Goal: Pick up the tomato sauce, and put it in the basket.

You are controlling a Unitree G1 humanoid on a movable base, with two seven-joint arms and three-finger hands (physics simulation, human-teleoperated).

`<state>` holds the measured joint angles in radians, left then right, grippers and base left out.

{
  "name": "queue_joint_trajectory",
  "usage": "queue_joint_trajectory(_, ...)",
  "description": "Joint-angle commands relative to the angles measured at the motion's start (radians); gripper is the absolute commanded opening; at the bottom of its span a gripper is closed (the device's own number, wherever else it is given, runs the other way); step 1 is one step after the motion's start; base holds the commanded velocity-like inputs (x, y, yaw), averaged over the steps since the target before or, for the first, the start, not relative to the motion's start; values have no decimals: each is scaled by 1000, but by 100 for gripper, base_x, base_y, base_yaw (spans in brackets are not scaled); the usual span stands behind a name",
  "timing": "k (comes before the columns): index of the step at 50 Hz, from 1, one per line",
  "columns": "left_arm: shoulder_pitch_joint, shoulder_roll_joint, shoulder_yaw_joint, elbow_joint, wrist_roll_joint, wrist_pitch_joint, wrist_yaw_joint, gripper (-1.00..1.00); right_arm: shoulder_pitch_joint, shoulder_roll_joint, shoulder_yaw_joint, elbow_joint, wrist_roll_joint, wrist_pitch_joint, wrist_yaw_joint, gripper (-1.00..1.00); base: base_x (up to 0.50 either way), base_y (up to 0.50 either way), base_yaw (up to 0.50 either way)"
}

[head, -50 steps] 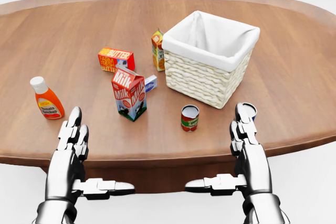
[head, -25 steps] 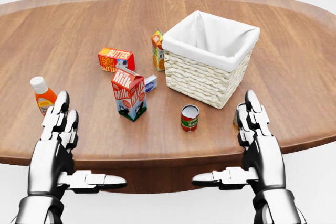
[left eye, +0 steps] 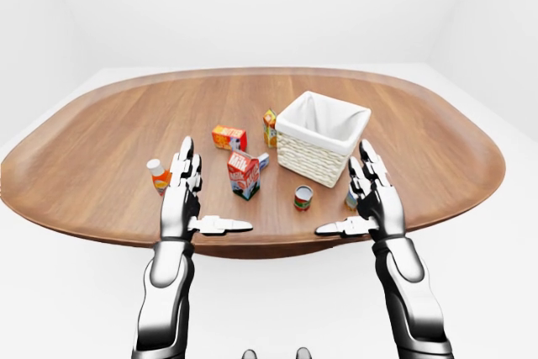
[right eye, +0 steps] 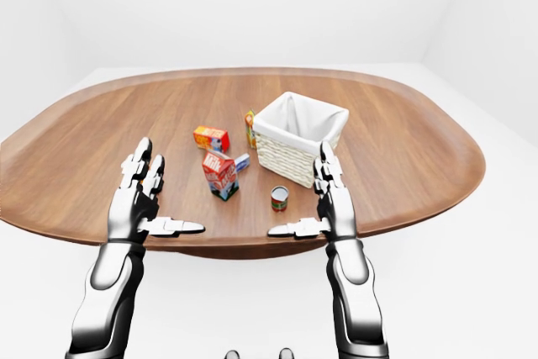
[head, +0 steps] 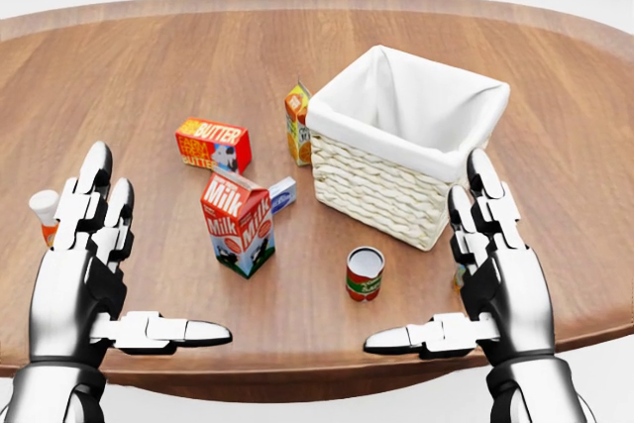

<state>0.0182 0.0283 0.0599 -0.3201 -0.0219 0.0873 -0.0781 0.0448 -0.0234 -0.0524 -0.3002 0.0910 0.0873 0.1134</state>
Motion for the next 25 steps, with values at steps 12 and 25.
queue_joint_trajectory(12, 6, -2, -5, 2, 8, 0, -5, 100, -1, 2, 1, 17, -3, 0, 12, 100, 50, 0, 0)
queue_joint_trajectory(25, 9, -3, -7, 10, 10, 0, -5, 100, -6, 2, 0, 31, -6, 0, 2, 100, 50, 0, 0)
